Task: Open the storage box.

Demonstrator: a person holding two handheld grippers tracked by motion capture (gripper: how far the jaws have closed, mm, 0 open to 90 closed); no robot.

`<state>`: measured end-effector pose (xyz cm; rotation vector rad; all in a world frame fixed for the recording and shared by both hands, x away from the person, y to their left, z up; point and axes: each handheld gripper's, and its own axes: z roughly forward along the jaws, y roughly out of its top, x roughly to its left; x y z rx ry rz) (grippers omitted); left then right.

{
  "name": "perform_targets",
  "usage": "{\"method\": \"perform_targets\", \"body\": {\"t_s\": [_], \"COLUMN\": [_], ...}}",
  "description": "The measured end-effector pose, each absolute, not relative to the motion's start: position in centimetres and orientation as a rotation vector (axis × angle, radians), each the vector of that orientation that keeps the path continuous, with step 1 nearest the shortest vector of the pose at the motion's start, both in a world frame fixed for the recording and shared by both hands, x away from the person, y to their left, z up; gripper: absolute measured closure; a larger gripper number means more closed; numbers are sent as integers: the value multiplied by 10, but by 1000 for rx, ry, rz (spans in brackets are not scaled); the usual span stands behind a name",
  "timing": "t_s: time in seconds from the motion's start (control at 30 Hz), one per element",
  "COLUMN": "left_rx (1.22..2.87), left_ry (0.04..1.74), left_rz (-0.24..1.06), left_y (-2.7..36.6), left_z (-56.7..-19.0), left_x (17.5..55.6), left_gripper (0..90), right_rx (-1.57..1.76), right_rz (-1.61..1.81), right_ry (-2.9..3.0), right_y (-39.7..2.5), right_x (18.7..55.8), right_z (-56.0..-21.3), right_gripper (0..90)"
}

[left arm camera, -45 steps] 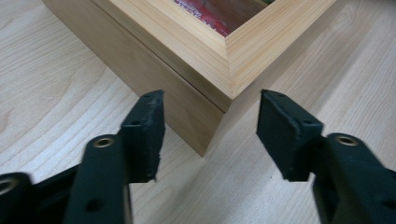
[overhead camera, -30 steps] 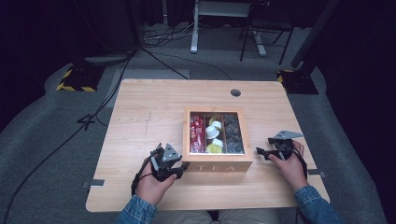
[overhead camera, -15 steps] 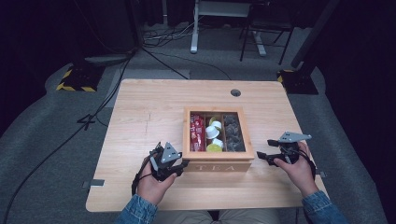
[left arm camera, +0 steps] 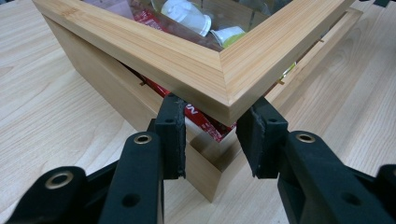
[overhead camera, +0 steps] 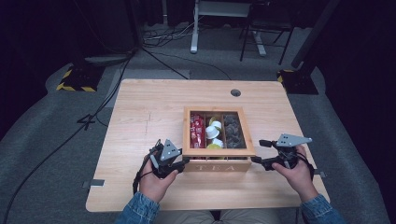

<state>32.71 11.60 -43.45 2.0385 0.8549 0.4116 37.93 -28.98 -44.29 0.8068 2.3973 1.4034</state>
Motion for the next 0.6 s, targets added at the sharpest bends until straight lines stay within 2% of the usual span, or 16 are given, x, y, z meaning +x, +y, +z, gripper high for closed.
{"method": "perform_targets", "body": {"t_s": [0.33, 0.47, 0.6], "left_rx": [2016, 1992, 1972], "left_ry": [860, 868, 900], "left_rz": [435, 461, 474], "left_y": [111, 110, 114], "left_z": [-437, -437, -436], "left_x": [333, 334, 335], "left_gripper": [574, 519, 440], "right_rx": [734, 717, 655], "right_rz": [1427, 1421, 1401], "right_ry": [2332, 2295, 2276], "right_y": [-280, -279, -279], "right_x": [377, 374, 372], "right_z": [-444, -441, -434], "right_gripper": [187, 199, 247]}}
